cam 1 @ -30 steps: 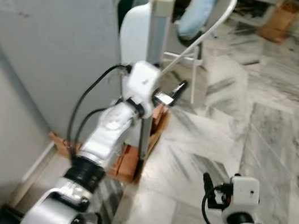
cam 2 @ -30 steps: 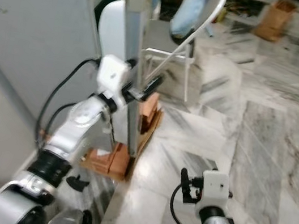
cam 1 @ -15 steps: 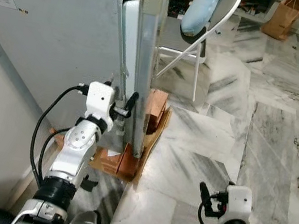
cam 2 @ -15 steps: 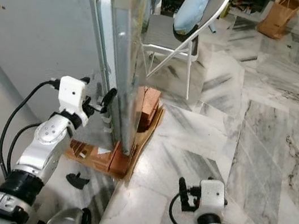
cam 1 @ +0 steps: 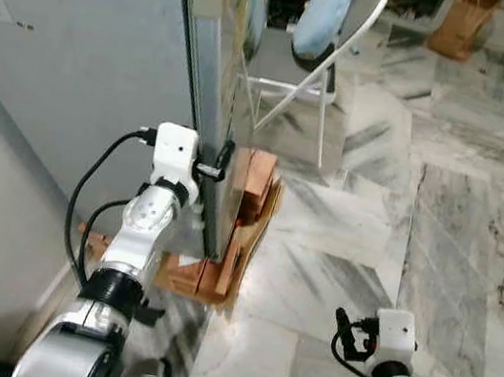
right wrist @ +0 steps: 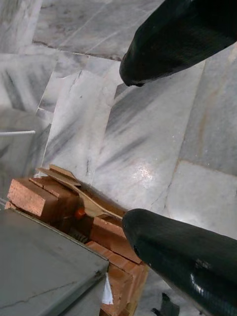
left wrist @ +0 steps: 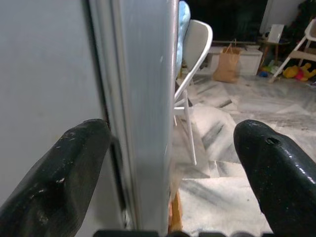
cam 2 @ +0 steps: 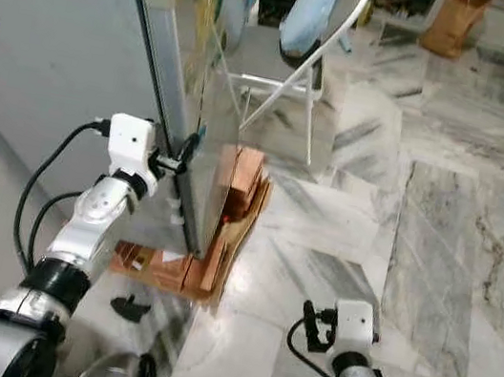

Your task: Restocking fridge

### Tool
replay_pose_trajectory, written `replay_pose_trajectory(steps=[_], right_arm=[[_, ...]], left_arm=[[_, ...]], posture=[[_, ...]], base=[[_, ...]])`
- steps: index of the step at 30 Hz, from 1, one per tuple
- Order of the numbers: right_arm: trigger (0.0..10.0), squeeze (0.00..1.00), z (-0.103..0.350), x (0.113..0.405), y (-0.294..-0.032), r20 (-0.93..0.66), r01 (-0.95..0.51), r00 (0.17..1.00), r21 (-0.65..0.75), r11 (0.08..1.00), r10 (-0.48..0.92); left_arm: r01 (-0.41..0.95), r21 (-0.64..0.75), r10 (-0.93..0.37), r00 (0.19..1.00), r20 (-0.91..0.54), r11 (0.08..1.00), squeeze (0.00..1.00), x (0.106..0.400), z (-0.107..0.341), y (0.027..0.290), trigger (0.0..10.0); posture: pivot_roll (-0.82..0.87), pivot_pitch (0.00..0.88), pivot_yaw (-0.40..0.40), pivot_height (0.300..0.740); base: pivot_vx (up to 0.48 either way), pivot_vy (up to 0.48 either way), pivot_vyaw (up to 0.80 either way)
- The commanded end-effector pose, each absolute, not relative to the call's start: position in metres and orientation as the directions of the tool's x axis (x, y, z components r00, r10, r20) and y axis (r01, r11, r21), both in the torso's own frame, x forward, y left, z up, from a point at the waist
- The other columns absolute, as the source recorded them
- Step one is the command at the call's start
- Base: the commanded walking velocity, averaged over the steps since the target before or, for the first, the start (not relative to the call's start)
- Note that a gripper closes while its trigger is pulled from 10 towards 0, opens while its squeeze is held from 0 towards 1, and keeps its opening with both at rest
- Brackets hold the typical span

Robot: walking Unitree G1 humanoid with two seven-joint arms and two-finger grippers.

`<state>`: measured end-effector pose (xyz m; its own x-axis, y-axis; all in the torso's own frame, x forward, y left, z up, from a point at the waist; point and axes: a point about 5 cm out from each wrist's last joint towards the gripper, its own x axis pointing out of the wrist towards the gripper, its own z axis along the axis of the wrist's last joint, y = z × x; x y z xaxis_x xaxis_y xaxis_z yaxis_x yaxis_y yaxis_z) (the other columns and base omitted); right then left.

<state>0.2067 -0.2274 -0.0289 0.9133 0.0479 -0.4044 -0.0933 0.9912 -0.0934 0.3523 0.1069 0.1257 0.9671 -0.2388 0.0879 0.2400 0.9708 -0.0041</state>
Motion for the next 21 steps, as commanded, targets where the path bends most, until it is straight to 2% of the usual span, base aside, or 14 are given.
replay_pose_trajectory(steps=[1,6,8,9,10,11,12,17,21], right_arm=[[10.0,0.0,-0.021,0.218,-0.228,-0.352,-0.093,0.935,-0.112,0.989,0.048],[10.0,0.0,0.002,0.249,-0.214,-0.208,-0.127,0.973,-0.11,0.986,0.102],[10.0,0.0,0.013,0.266,-0.203,-0.148,-0.144,0.98,-0.066,0.987,0.133],[10.0,0.0,0.014,0.268,-0.201,-0.144,-0.148,0.98,-0.057,0.987,0.138],[10.0,0.0,0.041,0.268,-0.184,-0.001,-0.19,0.982,-0.074,0.979,0.19],[10.0,0.0,0.041,0.268,-0.184,-0.001,-0.19,0.982,-0.074,0.979,0.19],[10.0,0.0,0.074,0.262,-0.168,0.116,-0.215,0.968,-0.083,0.973,0.224],[10.0,0.0,0.138,0.268,-0.143,0.244,-0.272,0.931,-0.036,0.962,0.272],[10.0,0.0,0.164,0.267,-0.127,0.288,-0.323,0.902,-0.047,0.945,0.323]], left_arm=[[0.225,-0.007,-0.223,0.97,0.092,0.974,0.0,0.355,0.127,0.11,10.0],[0.202,0.001,-0.201,0.974,0.107,0.979,0.0,0.354,0.128,0.122,10.0],[0.167,-0.001,-0.166,0.982,0.089,0.986,0.0,0.343,0.115,0.136,10.0],[0.161,-0.001,-0.16,0.983,0.085,0.987,0.0,0.341,0.113,0.138,10.0],[0.14,0.001,-0.139,0.988,0.073,0.99,0.0,0.334,0.107,0.143,10.0],[0.14,0.001,-0.139,0.988,0.073,0.99,0.0,0.334,0.107,0.143,10.0],[0.122,0.002,-0.122,0.991,0.064,0.993,0.0,0.329,0.102,0.147,10.0],[0.071,-0.02,-0.07,0.995,0.067,0.997,0.0,0.314,0.097,0.158,10.0],[0.034,-0.035,-0.032,0.998,0.056,0.999,0.0,0.294,0.094,0.167,10.0]], posture=[[-0.01,0.09,0.015,0.74],[0.0,0.087,0.017,0.74],[0.01,0.083,0.012,0.74],[0.01,0.083,0.012,0.74],[0.02,0.082,0.008,0.74],[0.02,0.082,0.008,0.74],[0.03,0.082,0.007,0.74],[0.03,0.08,0.012,0.74],[0.03,0.074,0.018,0.74]], base=[[0.0,0.0,0.0],[0.0,0.0,0.0],[0.0,0.0,0.0],[0.0,0.0,0.0],[0.0,0.0,0.0],[0.0,0.0,0.0],[0.0,0.0,0.0],[0.0,0.0,0.0],[0.0,0.0,0.0]])
